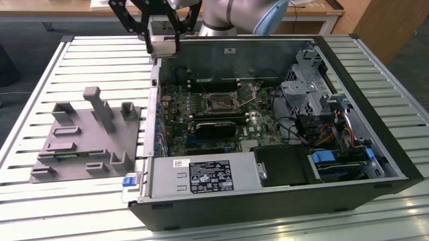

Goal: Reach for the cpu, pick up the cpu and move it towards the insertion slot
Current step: 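Pick up the cpu and move it towards the insertion slot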

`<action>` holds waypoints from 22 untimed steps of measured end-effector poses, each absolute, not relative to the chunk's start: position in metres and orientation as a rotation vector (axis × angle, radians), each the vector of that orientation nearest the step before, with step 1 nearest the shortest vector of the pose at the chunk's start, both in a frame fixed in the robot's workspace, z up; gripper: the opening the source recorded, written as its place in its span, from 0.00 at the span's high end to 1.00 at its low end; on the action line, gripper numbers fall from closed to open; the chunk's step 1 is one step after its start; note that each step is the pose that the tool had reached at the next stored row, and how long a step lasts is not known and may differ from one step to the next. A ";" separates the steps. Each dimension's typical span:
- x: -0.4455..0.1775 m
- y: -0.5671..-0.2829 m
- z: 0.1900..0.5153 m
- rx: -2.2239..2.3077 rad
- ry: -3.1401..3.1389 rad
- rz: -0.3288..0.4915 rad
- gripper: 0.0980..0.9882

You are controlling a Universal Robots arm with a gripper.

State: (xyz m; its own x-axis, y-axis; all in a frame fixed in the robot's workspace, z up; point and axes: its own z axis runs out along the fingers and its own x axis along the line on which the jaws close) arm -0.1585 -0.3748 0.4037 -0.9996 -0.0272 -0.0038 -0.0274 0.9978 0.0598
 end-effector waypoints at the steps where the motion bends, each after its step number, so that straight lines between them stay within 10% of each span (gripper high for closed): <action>1: -0.154 -0.374 0.403 -0.043 3.137 0.094 0.50; 22: -0.065 -0.360 0.392 -0.043 3.137 0.094 0.50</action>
State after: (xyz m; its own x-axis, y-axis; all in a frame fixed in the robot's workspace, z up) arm -0.0646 -0.3596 0.3924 -0.9996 -0.0274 -0.0039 -0.0275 0.9978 0.0599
